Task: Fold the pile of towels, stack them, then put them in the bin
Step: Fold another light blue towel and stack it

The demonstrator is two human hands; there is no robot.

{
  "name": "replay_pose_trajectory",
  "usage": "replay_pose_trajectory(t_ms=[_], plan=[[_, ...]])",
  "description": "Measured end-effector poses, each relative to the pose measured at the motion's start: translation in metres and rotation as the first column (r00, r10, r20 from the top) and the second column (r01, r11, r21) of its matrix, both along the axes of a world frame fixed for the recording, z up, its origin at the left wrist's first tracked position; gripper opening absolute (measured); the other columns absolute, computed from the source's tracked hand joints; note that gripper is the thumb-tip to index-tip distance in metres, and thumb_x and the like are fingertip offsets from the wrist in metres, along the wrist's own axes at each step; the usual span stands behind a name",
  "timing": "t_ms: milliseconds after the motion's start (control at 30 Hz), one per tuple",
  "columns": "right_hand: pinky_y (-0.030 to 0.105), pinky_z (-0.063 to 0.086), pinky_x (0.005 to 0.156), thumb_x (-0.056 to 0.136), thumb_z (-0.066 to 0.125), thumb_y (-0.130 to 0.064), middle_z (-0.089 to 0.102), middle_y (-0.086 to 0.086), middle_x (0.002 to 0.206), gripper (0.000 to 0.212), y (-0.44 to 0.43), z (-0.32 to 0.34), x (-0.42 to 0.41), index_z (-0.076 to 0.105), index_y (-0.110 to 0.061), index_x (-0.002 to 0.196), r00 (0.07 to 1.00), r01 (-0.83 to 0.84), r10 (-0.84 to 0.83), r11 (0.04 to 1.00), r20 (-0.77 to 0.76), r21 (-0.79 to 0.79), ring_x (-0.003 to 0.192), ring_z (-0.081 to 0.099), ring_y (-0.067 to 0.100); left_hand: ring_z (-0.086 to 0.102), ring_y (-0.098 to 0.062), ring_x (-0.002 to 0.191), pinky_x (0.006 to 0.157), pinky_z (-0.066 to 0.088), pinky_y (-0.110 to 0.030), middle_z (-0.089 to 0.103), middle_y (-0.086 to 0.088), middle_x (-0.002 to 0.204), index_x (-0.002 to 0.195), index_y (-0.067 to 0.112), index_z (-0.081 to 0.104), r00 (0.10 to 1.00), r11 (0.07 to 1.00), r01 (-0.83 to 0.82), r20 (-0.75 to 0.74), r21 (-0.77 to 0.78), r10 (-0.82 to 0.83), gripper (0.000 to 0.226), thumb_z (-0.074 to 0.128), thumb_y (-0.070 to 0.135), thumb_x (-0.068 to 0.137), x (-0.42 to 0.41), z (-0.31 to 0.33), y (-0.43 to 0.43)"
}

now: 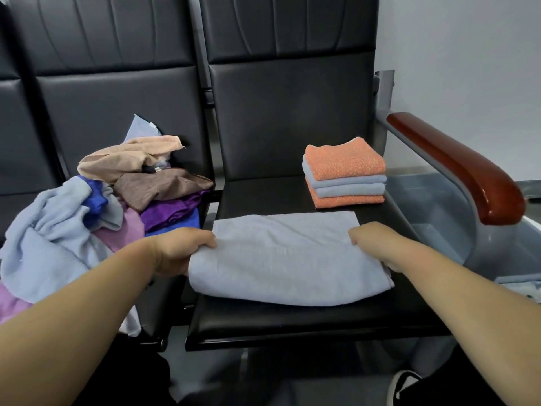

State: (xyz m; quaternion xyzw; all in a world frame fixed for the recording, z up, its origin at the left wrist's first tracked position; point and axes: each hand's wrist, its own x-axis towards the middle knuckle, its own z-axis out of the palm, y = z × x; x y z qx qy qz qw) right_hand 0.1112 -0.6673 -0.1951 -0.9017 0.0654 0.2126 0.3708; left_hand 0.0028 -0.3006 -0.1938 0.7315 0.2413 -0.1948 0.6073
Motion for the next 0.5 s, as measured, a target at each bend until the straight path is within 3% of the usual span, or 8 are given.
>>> replay_pose_trajectory(t_ms=[100, 167, 233, 300, 367, 500], plan=[[0.035, 0.040, 0.068, 0.093, 0.051, -0.016, 0.065, 0.011, 0.087, 0.015, -0.003, 0.010, 0.007, 0.062, -0.012, 0.084, 0.995, 0.059, -0.076, 0.970, 0.062, 0.237, 0.080, 0.059, 0.028, 0.064, -0.038, 0.100, 0.087, 0.047, -0.043, 0.066, -0.022, 0.115, 0.115, -0.004, 0.061, 0.994, 0.996, 0.019, 0.109, -0.085, -0.009, 0.045, 0.062, 0.014, 0.074, 0.002, 0.009, 0.005], [0.035, 0.038, 0.069, 0.091, 0.051, -0.013, 0.059, 0.008, 0.081, 0.015, -0.001, 0.012, 0.017, 0.053, -0.016, 0.076, 0.989, 0.066, -0.101, 0.952, 0.104, 0.299, 0.079, 0.055, 0.027, 0.060, -0.035, 0.089, 0.075, 0.046, -0.040, 0.058, -0.020, 0.104, 0.113, 0.007, 0.056, 0.983, 0.989, 0.018, 0.183, -0.144, 0.009, 0.052, 0.061, 0.012, 0.062, 0.007, 0.013, 0.005], [0.036, 0.036, 0.070, 0.089, 0.052, -0.012, 0.052, 0.010, 0.081, 0.016, 0.004, 0.010, 0.029, 0.046, -0.017, 0.076, 0.988, 0.067, -0.103, 0.956, 0.111, 0.285, 0.079, 0.051, 0.028, 0.056, -0.030, 0.080, 0.067, 0.044, -0.037, 0.054, -0.017, 0.095, 0.110, 0.010, 0.055, 0.976, 0.985, 0.018, 0.217, -0.171, 0.020, 0.049, 0.057, 0.012, 0.061, 0.012, 0.014, 0.005], [0.037, 0.039, 0.073, 0.092, 0.056, -0.015, 0.057, 0.015, 0.089, 0.009, 0.009, 0.002, 0.041, 0.056, -0.012, 0.083, 0.984, 0.068, -0.098, 0.977, 0.148, 0.200, 0.085, 0.057, 0.033, 0.052, -0.024, 0.069, 0.062, 0.041, -0.033, 0.052, -0.012, 0.081, 0.093, 0.009, 0.055, 0.971, 0.988, -0.027, 0.232, -0.149, 0.061, 0.031, 0.054, 0.013, 0.063, 0.018, 0.012, 0.003], [0.037, 0.045, 0.075, 0.095, 0.059, -0.017, 0.066, 0.018, 0.101, 0.016, 0.012, -0.009, 0.053, 0.065, -0.003, 0.096, 0.976, 0.063, -0.090, 0.989, 0.200, 0.137, 0.097, 0.064, 0.037, 0.046, -0.019, 0.060, 0.057, 0.036, -0.031, 0.047, -0.006, 0.071, 0.072, 0.016, 0.047, 0.958, 0.985, -0.136, 0.240, -0.102, 0.157, 0.011, 0.053, 0.014, 0.064, 0.027, 0.009, -0.001], [0.039, 0.052, 0.073, 0.099, 0.056, -0.022, 0.068, 0.018, 0.095, 0.021, 0.014, -0.024, 0.071, 0.067, -0.005, 0.095, 0.955, 0.004, -0.029, 0.996, 0.295, 0.086, 0.088, 0.066, 0.037, 0.040, -0.020, 0.055, 0.054, 0.027, -0.028, 0.044, -0.006, 0.067, 0.059, 0.021, 0.049, 0.906, 0.945, -0.325, 0.300, 0.043, 0.298, 0.022, 0.059, 0.013, 0.076, 0.050, -0.011, 0.003]])
